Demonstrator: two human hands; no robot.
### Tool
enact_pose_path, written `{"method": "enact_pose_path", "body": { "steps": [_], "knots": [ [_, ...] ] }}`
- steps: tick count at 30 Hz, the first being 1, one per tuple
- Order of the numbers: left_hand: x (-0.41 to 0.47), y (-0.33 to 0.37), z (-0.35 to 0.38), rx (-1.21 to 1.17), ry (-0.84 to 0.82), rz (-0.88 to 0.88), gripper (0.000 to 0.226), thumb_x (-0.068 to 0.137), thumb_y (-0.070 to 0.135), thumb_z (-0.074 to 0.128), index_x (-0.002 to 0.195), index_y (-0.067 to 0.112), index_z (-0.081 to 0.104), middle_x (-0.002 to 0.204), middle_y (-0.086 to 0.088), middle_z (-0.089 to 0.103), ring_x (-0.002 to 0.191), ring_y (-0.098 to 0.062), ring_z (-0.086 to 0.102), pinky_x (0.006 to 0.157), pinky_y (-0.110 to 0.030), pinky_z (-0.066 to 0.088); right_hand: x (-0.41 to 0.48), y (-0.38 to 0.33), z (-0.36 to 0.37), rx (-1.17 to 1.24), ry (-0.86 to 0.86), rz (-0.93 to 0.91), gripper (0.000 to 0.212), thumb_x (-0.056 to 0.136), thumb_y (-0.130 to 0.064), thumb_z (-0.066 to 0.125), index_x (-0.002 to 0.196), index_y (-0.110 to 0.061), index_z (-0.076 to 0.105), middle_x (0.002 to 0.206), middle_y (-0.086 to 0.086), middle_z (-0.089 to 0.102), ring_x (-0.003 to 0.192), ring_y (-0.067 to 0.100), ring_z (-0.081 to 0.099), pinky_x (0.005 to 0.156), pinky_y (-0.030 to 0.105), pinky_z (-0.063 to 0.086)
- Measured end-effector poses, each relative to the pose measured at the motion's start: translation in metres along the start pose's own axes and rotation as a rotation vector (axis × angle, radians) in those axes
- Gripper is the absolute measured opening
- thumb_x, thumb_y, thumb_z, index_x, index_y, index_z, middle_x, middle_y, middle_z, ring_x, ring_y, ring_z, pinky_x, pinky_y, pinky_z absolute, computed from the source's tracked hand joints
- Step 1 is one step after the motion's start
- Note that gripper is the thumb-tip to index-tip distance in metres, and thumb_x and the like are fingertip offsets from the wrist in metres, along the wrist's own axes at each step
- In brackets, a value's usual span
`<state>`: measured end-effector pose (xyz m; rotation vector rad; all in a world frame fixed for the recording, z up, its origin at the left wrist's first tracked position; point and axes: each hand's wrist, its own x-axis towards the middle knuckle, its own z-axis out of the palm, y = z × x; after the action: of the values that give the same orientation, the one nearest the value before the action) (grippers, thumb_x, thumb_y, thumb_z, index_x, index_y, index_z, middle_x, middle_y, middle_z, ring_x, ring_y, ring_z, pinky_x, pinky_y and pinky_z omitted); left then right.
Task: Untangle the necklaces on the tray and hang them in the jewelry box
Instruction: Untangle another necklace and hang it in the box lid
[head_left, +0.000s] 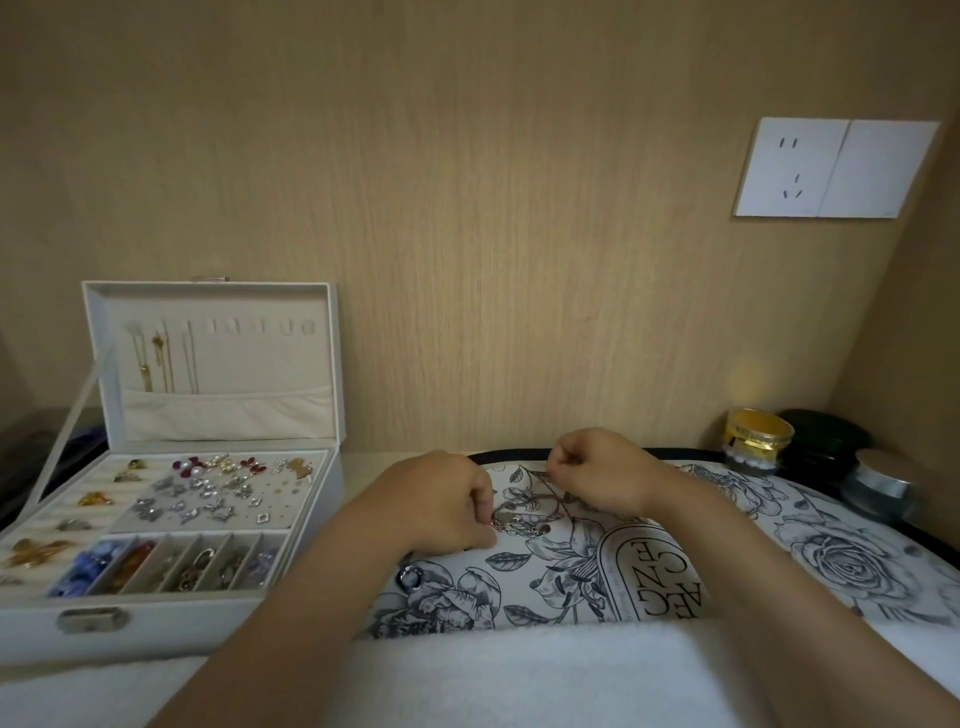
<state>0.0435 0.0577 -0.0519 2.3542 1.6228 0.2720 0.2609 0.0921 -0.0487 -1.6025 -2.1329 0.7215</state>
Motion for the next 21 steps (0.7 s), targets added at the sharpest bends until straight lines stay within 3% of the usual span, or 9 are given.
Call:
{"method": "enact_pose_path", "body": {
  "steps": [3, 6, 9, 12, 14, 16, 19, 21],
  "knots": [
    [0.004, -0.007, 0.004, -0.049, 0.003, -0.026, 0.014, 0.083, 0.023, 0.078, 0.095, 0.024, 0.070, 0.089, 0.009, 0.069, 0.077, -0.006, 0.063, 0.065, -0.019, 0.049, 0.000, -0.003, 0.001, 0.089, 0.097, -0.014, 0.020, 0.095, -0.025, 0.053, 0.078, -0.017, 0.059, 0.068, -0.006, 0.056, 0.057, 0.008, 0.050, 0.056, 0.023, 0.043],
    [0.005, -0.011, 0.005, -0.071, -0.008, -0.049, 0.017, 0.087, 0.010, 0.072, 0.101, 0.019, 0.069, 0.096, 0.002, 0.070, 0.085, -0.012, 0.066, 0.063, -0.016, 0.047, -0.002, -0.004, 0.001, 0.122, 0.151, -0.014, 0.017, 0.091, -0.025, 0.058, 0.075, -0.020, 0.058, 0.065, -0.008, 0.058, 0.051, 0.004, 0.051, 0.054, 0.022, 0.044],
    [0.005, -0.013, 0.002, -0.043, -0.063, -0.085, 0.023, 0.088, 0.004, 0.066, 0.098, 0.025, 0.064, 0.101, 0.004, 0.063, 0.094, -0.013, 0.063, 0.076, -0.022, 0.052, -0.001, 0.001, 0.003, 0.005, 0.180, 0.027, 0.012, 0.087, -0.028, 0.062, 0.077, -0.022, 0.061, 0.070, -0.008, 0.065, 0.061, 0.007, 0.060, 0.061, 0.028, 0.050],
    [0.001, -0.013, -0.004, 0.003, -0.163, -0.119, 0.033, 0.084, -0.001, 0.059, 0.086, 0.031, 0.064, 0.091, 0.011, 0.060, 0.091, -0.012, 0.062, 0.071, -0.020, 0.049, 0.000, 0.005, 0.002, -0.197, 0.186, 0.117, 0.013, 0.086, -0.032, 0.061, 0.078, -0.023, 0.060, 0.075, -0.006, 0.066, 0.072, 0.012, 0.061, 0.060, 0.027, 0.044],
    [-0.002, -0.011, -0.009, 0.055, -0.222, -0.118, 0.030, 0.084, 0.001, 0.057, 0.085, 0.029, 0.070, 0.091, 0.012, 0.062, 0.090, -0.012, 0.061, 0.065, -0.019, 0.048, 0.000, 0.008, 0.003, -0.292, 0.148, 0.157, 0.013, 0.087, -0.032, 0.060, 0.080, -0.021, 0.059, 0.081, -0.004, 0.063, 0.078, 0.016, 0.059, 0.061, 0.027, 0.042],
    [-0.004, -0.007, -0.014, 0.082, -0.254, -0.124, 0.020, 0.087, 0.009, 0.059, 0.089, 0.023, 0.073, 0.100, 0.007, 0.067, 0.095, -0.013, 0.062, 0.072, -0.022, 0.052, 0.000, 0.007, 0.005, -0.391, 0.111, 0.155, 0.013, 0.087, -0.032, 0.060, 0.092, -0.021, 0.065, 0.095, -0.002, 0.061, 0.092, 0.019, 0.058, 0.074, 0.029, 0.048],
    [-0.003, -0.003, -0.012, 0.022, -0.217, -0.142, 0.010, 0.088, 0.024, 0.062, 0.088, 0.022, 0.072, 0.096, 0.008, 0.067, 0.092, -0.011, 0.061, 0.079, -0.026, 0.053, 0.001, 0.006, 0.012, -0.489, 0.157, 0.023, 0.033, 0.086, -0.033, 0.062, 0.118, -0.028, 0.065, 0.115, 0.001, 0.055, 0.112, 0.021, 0.050, 0.098, 0.036, 0.044],
    [-0.001, 0.001, -0.006, -0.038, -0.155, -0.129, 0.014, 0.082, 0.040, 0.069, 0.088, 0.027, 0.069, 0.091, 0.012, 0.065, 0.086, -0.007, 0.060, 0.078, -0.027, 0.052, 0.003, 0.002, 0.020, -0.392, 0.163, -0.105, 0.036, 0.089, -0.033, 0.063, 0.125, -0.032, 0.064, 0.115, -0.001, 0.055, 0.114, 0.018, 0.048, 0.101, 0.036, 0.042]
  ]
}}
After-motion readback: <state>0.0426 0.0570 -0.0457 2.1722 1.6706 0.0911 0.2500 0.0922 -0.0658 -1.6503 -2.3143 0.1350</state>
